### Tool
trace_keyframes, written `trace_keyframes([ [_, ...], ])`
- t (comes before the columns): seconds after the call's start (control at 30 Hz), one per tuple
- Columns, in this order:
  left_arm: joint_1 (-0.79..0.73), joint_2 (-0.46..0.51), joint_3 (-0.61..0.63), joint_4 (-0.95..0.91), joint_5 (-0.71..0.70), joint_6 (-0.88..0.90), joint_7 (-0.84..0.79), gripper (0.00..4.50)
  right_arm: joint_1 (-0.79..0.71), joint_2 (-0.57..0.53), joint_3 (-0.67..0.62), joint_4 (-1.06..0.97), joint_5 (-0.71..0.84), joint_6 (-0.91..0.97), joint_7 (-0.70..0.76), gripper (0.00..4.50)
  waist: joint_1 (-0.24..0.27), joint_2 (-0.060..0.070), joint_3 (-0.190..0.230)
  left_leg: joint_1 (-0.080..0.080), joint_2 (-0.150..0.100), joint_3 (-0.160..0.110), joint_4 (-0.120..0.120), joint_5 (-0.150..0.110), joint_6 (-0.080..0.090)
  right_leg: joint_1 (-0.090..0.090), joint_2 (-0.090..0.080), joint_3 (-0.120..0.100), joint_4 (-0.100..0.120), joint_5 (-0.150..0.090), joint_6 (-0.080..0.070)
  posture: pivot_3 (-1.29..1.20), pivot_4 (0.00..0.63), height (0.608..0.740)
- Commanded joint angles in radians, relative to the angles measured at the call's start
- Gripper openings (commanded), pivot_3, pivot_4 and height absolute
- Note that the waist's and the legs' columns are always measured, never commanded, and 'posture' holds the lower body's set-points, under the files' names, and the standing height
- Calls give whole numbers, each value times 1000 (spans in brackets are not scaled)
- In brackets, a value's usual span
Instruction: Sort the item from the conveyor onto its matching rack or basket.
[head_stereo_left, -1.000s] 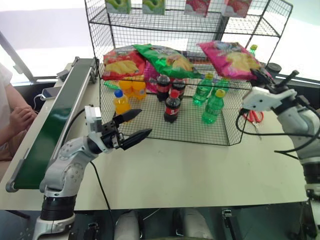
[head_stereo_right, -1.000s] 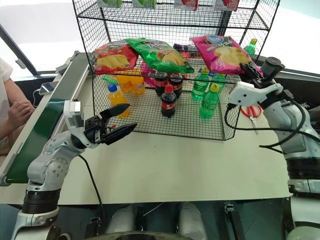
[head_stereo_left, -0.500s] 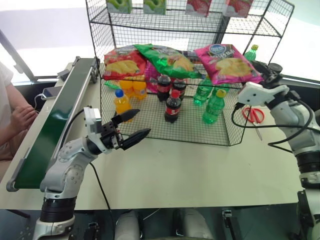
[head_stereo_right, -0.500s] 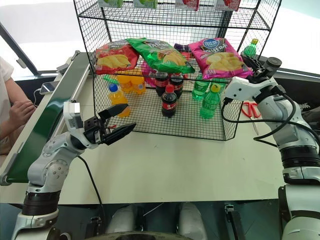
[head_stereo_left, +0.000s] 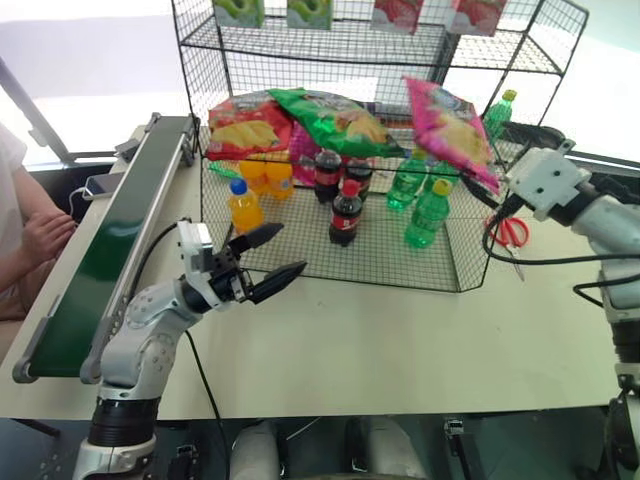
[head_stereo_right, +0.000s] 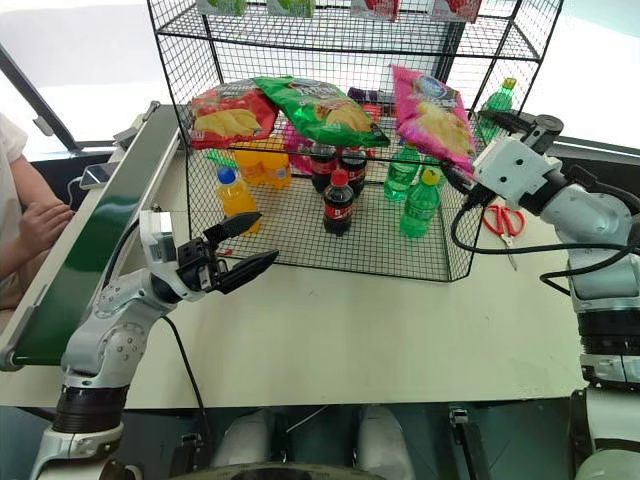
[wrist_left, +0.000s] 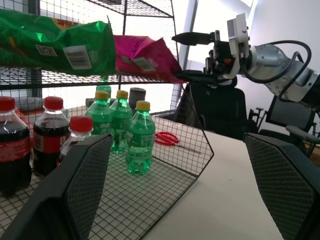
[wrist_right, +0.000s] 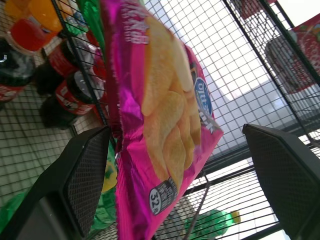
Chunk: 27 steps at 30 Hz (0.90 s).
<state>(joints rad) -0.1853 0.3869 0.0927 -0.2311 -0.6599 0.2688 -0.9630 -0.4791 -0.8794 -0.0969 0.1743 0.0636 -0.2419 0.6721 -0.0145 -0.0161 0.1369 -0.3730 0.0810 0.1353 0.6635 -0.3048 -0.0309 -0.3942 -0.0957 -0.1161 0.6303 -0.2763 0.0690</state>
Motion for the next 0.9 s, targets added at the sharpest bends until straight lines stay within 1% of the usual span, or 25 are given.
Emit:
trace_keyframes([
  [0.03,-12,3,4,-8,0,-21,-3,4500,22,9,-36,-89,86,14,58,4394,1,0,0,0,0,0,0,0,0,0,0,0,0,0,0,0,150,726],
  [0.1,-9,7,6,-9,5,-26,-4,4500,55,22,-41,-138,157,47,105,4394,1,0,0,0,0,0,0,0,0,0,0,0,0,0,0,0,150,726],
  [0.2,-6,36,42,-3,-9,-8,2,4500,129,62,-111,-281,365,194,127,4394,3,0,0,0,0,-1,0,0,1,0,0,0,0,0,0,0,150,726],
  [0.27,4,83,80,6,-20,11,-2,4500,185,75,-177,-400,579,367,120,4394,4,0,0,0,0,-1,0,-2,3,0,0,0,0,0,0,0,150,726],
  [0.33,25,146,133,23,-36,56,6,4500,262,58,-255,-492,775,529,119,4394,4,0,0,0,1,-1,0,-3,5,0,-1,0,0,0,0,0,150,726],
  [0.43,66,223,182,23,-23,76,4,4500,401,19,-340,-581,924,675,162,4394,4,-1,0,0,2,-2,0,-5,9,0,-1,-1,-1,0,0,0,150,726],
  [0.5,90,271,207,19,-46,133,6,4500,512,9,-372,-618,940,714,207,4394,7,-1,-1,0,2,-2,0,-6,10,1,-1,-1,-1,0,0,0,150,726],
  [0.57,111,292,227,17,-16,115,25,4500,613,24,-378,-637,888,700,242,4394,9,-1,-1,0,2,-2,0,-7,12,1,-2,-1,-2,0,-1,0,150,726],
  [0.67,180,346,253,38,40,103,19,4500,764,45,-386,-602,790,635,336,4394,10,-2,-1,0,1,-1,0,-7,12,1,-2,-1,-2,0,-1,0,150,726],
  [0.73,221,365,282,68,49,75,-15,4500,801,56,-385,-587,753,609,357,4394,4,-2,-1,-1,1,-1,0,-7,12,0,-2,-1,-1,0,-1,0,150,726],
  [0.83,243,378,303,130,74,21,-42,4500,800,75,-376,-577,741,605,357,4394,1,-1,-1,0,2,-1,0,-7,12,-1,-1,-1,-1,0,-1,0,150,726],
  [0.9,242,394,309,176,80,61,-27,4500,784,79,-369,-575,733,606,358,4394,2,-1,-1,0,2,-1,0,-7,12,-1,-2,-1,-1,-2,-4,0,150,726],
])
